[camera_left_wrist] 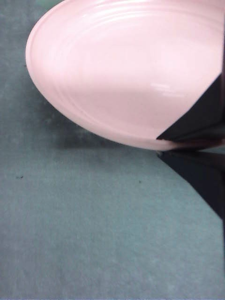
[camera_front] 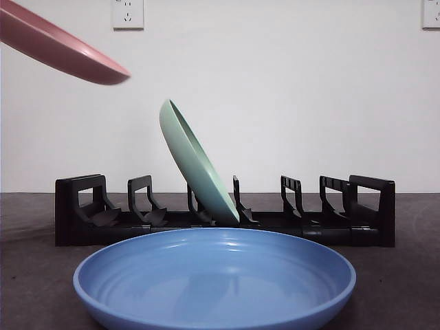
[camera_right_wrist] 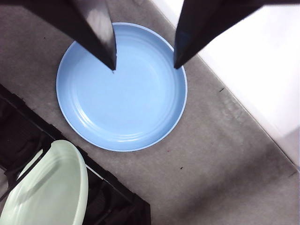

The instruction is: Place the plate

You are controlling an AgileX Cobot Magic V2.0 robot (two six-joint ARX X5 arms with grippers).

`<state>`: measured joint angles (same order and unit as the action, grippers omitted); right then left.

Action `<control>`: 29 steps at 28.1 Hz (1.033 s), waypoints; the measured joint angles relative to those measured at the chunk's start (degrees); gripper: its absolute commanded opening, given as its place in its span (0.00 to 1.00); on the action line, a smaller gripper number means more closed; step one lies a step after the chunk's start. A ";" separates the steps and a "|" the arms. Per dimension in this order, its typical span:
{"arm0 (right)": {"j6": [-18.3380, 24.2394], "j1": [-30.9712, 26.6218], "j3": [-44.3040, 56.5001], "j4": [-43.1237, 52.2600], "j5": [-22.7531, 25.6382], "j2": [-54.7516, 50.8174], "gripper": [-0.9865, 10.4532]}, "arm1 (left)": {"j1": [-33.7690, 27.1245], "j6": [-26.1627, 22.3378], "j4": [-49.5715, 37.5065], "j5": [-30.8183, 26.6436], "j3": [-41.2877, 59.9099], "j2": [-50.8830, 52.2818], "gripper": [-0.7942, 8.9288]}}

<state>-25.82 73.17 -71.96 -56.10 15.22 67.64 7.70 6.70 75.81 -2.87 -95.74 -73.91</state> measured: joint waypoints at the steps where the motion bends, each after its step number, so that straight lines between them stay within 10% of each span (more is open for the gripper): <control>1: 0.00 0.00 0.00 0.00 -0.02 0.00 0.26 | 0.02 -0.02 0.00 0.02 1.49 1.95 0.09; 17: 0.00 0.00 0.00 0.00 -0.02 0.00 0.26 | 0.09 7.56 -10.82 14.69 40.37 31.87 0.09; 29: 0.00 0.02 0.00 0.00 -0.02 -0.02 0.26 | 6.93 19.08 -26.84 20.85 61.92 34.21 0.09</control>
<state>-25.82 73.19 -71.96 -56.10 15.20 67.61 14.63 25.78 48.97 17.98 -33.82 -39.70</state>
